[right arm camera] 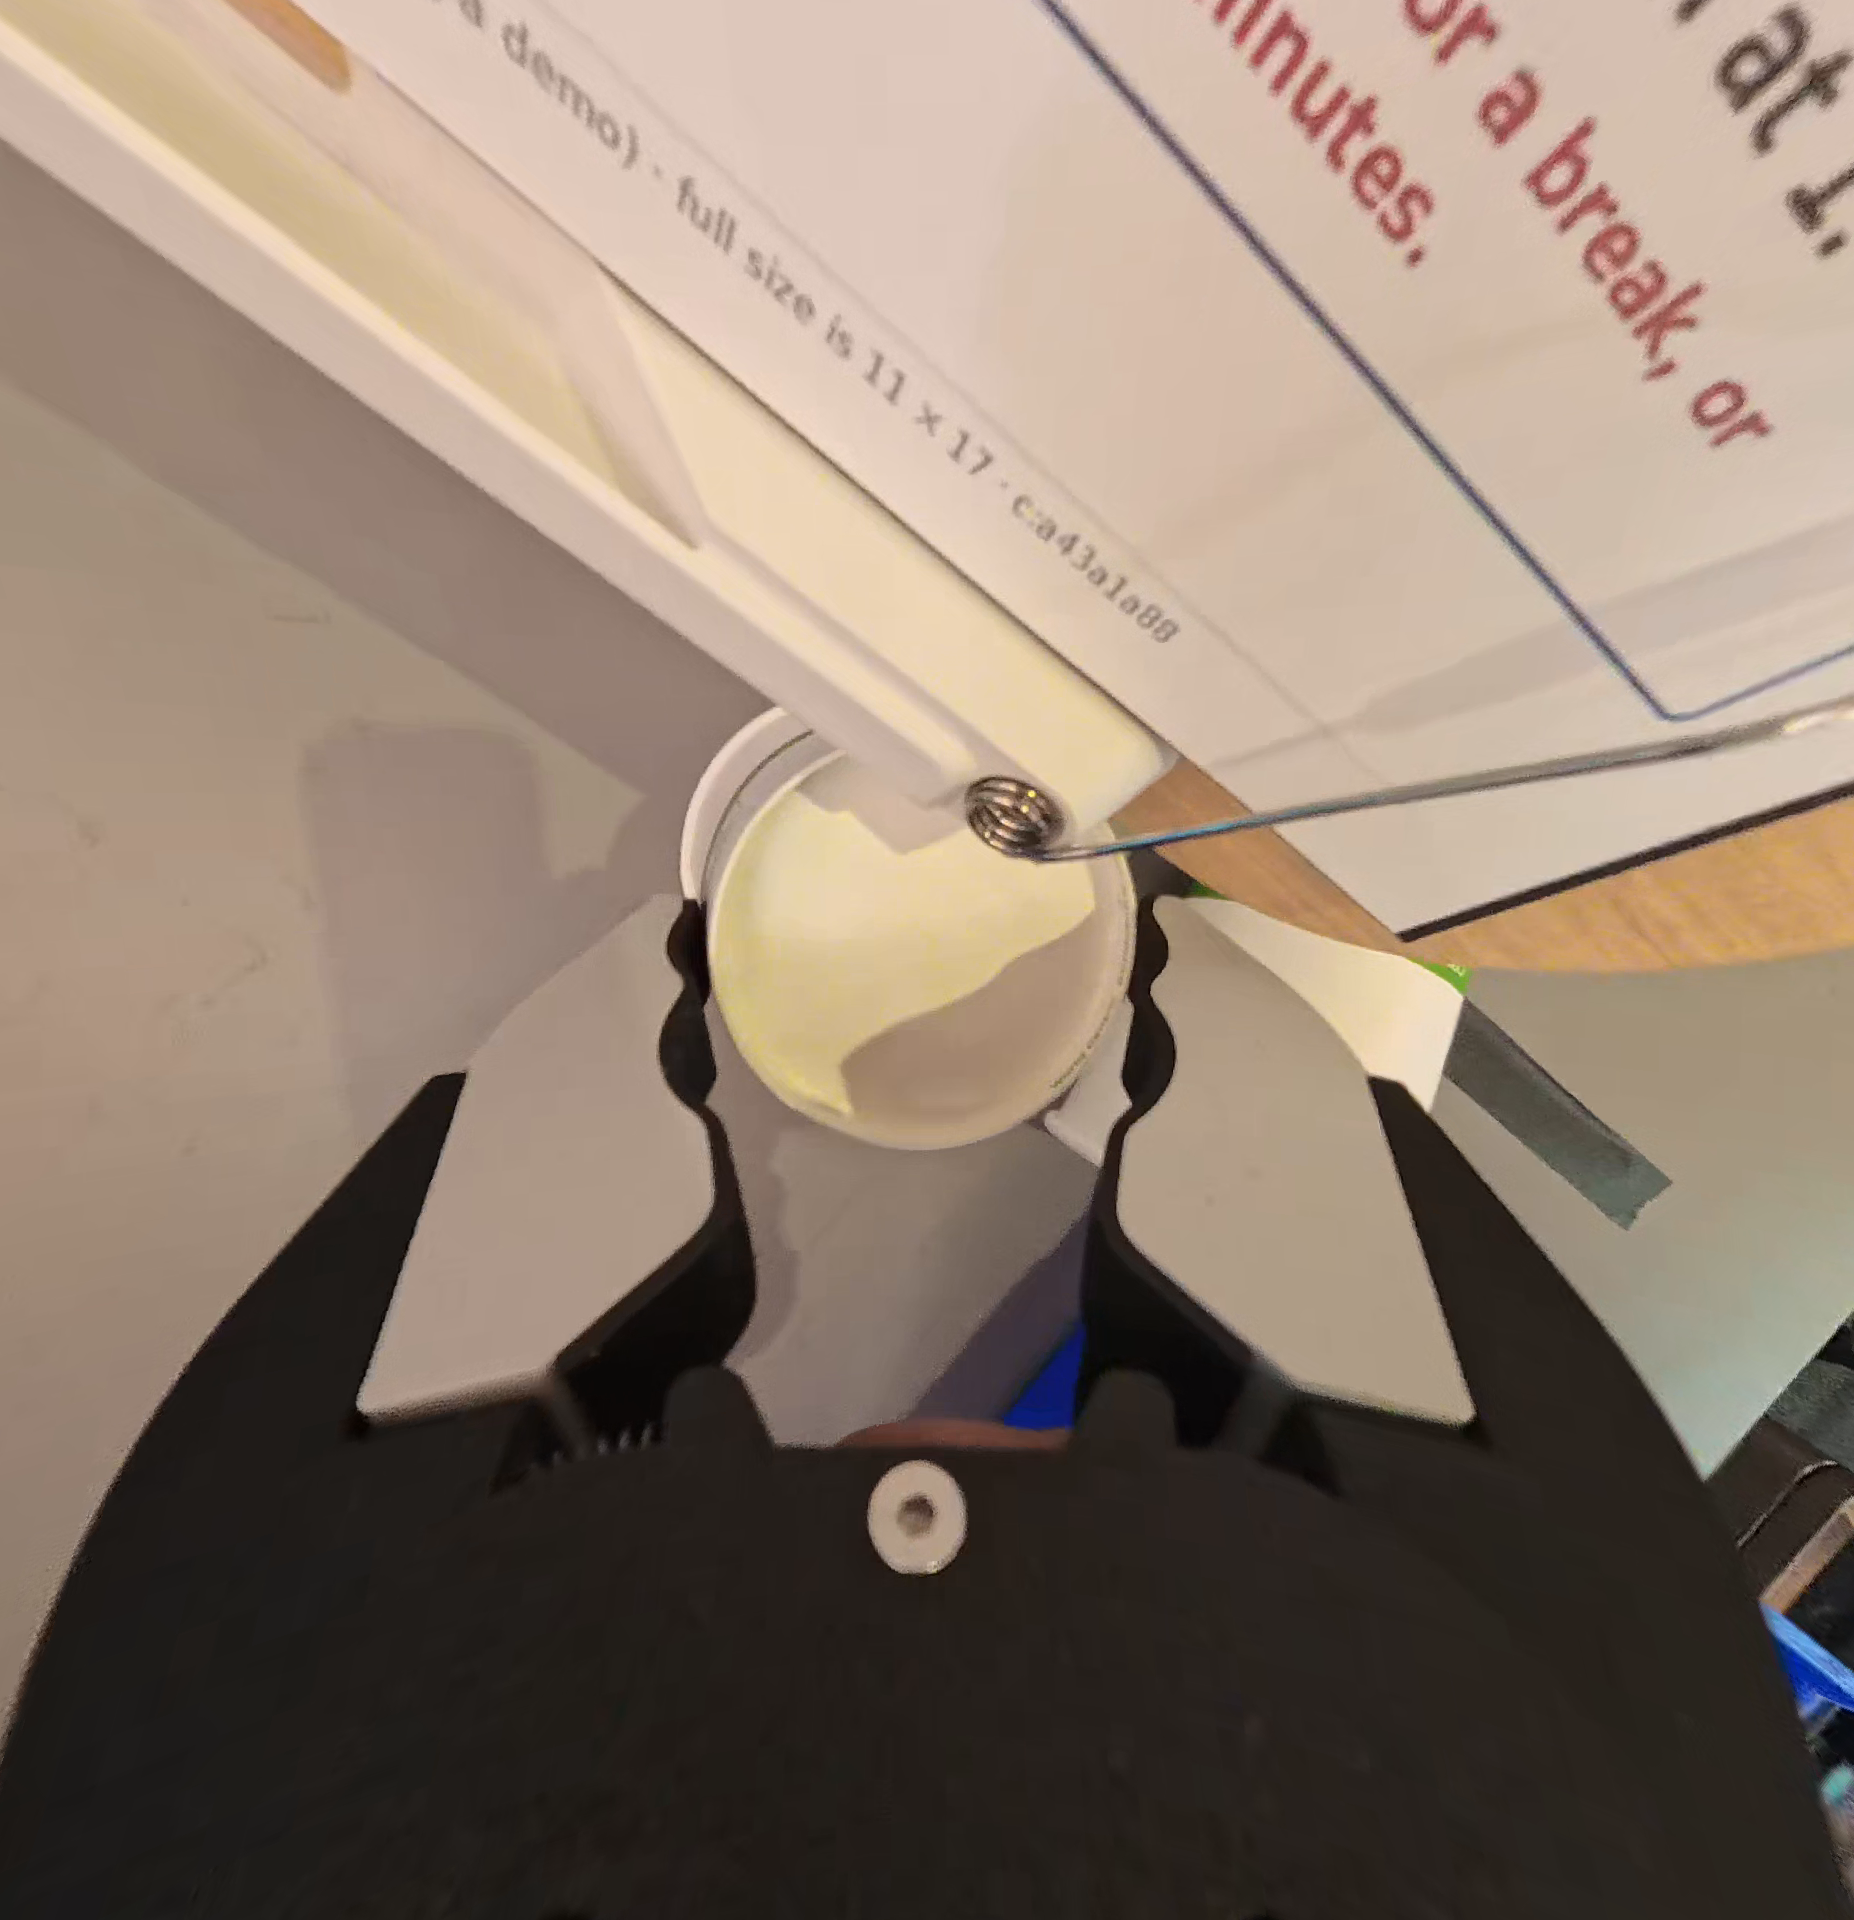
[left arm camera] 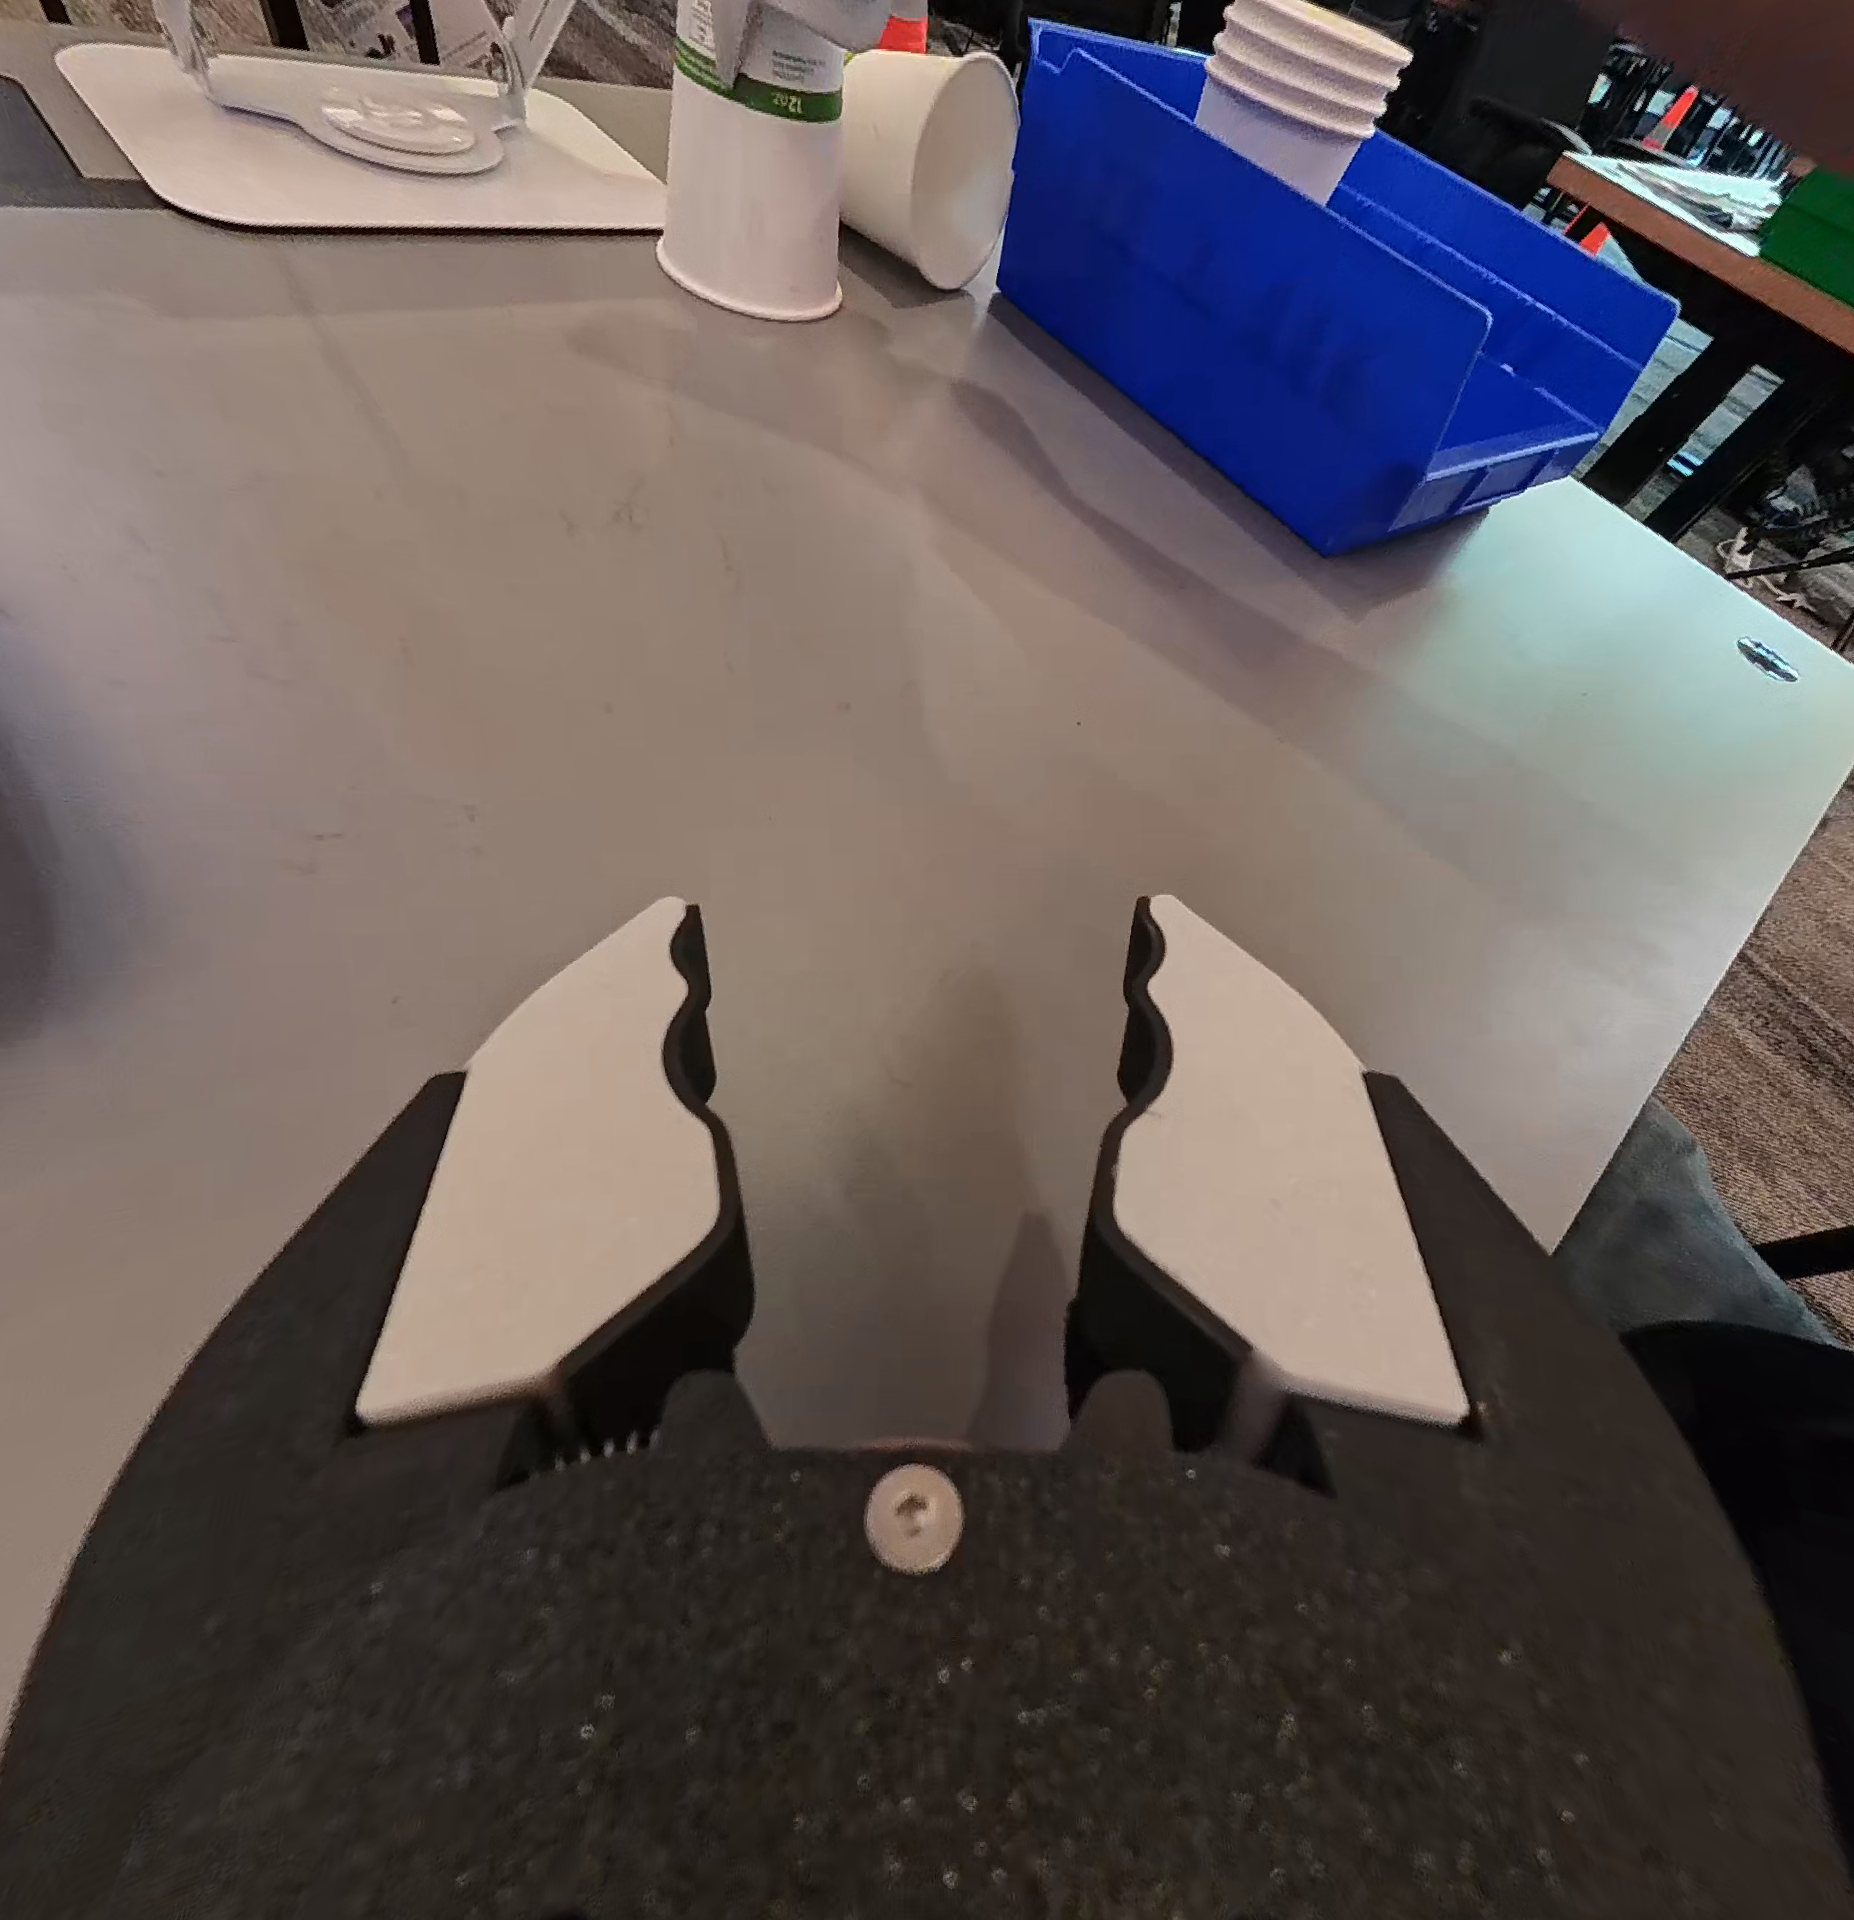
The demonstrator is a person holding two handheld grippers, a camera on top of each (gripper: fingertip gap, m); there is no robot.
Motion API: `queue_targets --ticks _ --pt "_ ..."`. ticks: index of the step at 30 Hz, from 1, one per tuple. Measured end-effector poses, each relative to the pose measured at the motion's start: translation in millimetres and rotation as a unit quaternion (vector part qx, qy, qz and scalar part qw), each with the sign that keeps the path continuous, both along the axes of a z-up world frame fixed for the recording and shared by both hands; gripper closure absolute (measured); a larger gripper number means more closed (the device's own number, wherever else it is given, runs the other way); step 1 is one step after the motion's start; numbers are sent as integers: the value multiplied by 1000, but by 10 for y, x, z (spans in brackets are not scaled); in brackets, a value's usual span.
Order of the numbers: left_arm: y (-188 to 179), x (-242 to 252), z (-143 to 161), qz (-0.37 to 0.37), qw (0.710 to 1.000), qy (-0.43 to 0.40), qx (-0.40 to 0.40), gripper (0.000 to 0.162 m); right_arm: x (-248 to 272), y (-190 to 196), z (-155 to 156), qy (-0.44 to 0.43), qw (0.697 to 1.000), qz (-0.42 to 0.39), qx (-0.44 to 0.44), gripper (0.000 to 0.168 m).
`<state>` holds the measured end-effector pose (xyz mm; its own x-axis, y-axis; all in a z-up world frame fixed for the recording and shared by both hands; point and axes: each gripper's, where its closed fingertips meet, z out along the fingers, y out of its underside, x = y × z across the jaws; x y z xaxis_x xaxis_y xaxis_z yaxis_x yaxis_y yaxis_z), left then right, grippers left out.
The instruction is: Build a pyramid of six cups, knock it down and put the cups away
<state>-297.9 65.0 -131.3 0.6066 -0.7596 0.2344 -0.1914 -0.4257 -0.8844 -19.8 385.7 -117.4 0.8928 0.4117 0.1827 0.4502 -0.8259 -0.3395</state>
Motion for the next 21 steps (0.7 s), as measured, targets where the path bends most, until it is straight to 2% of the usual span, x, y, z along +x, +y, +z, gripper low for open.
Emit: queue_targets --ticks 5,8,10,14,16,21 --pt "-16 18 1 -6 1000 -3 -2 86 -4 -182 132 15 1000 8 23 91" --pt "-22 26 16 -11 1000 -6 -2 86 -188 -466 395 83 994 33 62 91" --pt "-10 39 54 -21 1000 -10 4 87 -373 -711 648 160 981 50 100 91" --pt "137 171 315 -60 997 -54 13 92 -771 -1299 1125 349 922 77 146 91" --pt "208 307 537 -102 991 -83 19 101 -924 -1570 1304 430 884 85 160 91" --pt "374 703 1081 -190 974 -98 71 106 -1145 -2085 1496 581 794 81 162 91"
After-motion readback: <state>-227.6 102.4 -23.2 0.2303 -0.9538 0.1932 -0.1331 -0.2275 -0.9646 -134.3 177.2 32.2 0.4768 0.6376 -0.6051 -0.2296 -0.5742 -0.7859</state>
